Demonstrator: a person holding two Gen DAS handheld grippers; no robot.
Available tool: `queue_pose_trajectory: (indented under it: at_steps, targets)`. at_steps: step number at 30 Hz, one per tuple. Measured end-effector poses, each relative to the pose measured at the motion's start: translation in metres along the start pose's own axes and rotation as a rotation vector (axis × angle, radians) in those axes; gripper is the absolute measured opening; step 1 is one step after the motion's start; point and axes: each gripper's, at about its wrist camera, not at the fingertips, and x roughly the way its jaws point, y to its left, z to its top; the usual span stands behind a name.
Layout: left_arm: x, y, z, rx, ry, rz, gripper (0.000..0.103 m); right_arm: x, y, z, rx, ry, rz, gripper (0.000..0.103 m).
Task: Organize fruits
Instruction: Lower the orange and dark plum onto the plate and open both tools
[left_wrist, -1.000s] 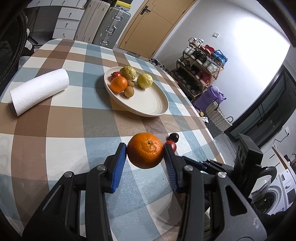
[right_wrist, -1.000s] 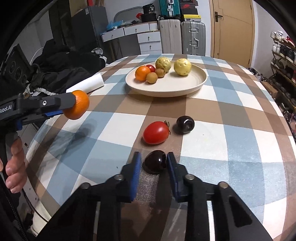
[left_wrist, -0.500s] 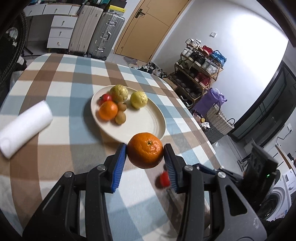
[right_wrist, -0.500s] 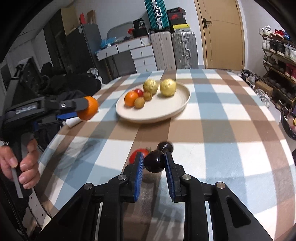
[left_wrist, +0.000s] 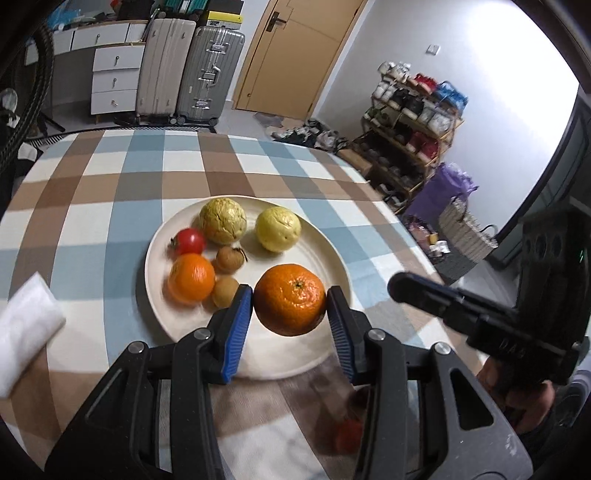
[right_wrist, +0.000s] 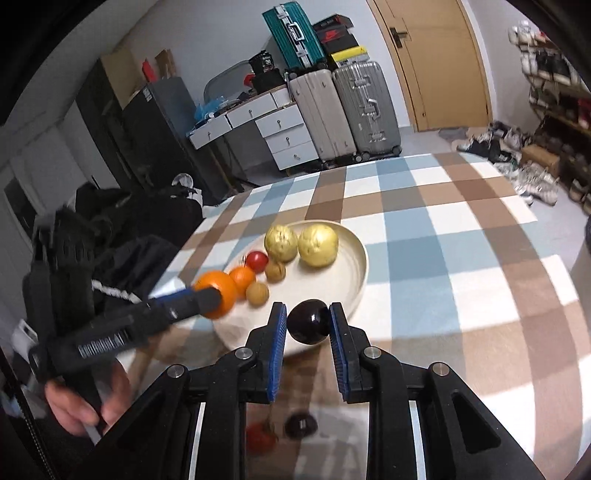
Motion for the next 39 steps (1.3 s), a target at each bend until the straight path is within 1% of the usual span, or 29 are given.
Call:
queue_pose_trajectory:
  at_steps: [6, 10, 18, 21, 24, 27, 33, 35, 37, 38, 39]
  targets:
    - [0.022, -0.004, 0.016, 0.021, 0.015, 0.031, 0.039, 0.034, -0.012, 0.031, 0.029, 0.041, 0.02, 0.024]
    - [0.038, -0.001, 0.022, 0.018, 0.037, 0.021, 0.039, 0.056, -0.016, 0.042, 0.033, 0.077, 0.038, 0.024]
    - [0.057, 0.003, 0.026, 0.026, 0.055, 0.018, 0.039, 0.089, -0.024, 0.044, 0.053, 0.128, 0.042, 0.024]
    - [0.067, 0.004, 0.025, 0.037, 0.081, 0.003, 0.039, 0.096, -0.024, 0.043, 0.046, 0.144, 0.041, 0.024]
    - [0.072, 0.003, 0.023, 0.057, 0.09, 0.028, 0.039, 0.102, -0.027, 0.044, 0.056, 0.149, 0.036, 0.024]
    - [0.075, 0.005, 0.024, 0.048, 0.094, 0.029, 0.039, 0.107, -0.028, 0.044, 0.059, 0.157, 0.025, 0.024]
    - [0.077, 0.011, 0.026, 0.024, 0.109, 0.023, 0.039, 0.115, -0.032, 0.046, 0.095, 0.169, 0.046, 0.024]
    - [0.076, 0.012, 0.026, 0.022, 0.111, 0.024, 0.04, 0.115, -0.032, 0.046, 0.099, 0.167, 0.049, 0.027]
    - [0.073, 0.011, 0.025, 0.032, 0.105, 0.032, 0.046, 0.113, -0.034, 0.046, 0.103, 0.168, 0.057, 0.029]
    - [0.071, 0.01, 0.025, 0.036, 0.1, 0.039, 0.047, 0.112, -0.035, 0.046, 0.107, 0.166, 0.062, 0.035]
    - [0.067, 0.008, 0.024, 0.04, 0.09, 0.045, 0.048, 0.107, -0.038, 0.045, 0.121, 0.158, 0.076, 0.039]
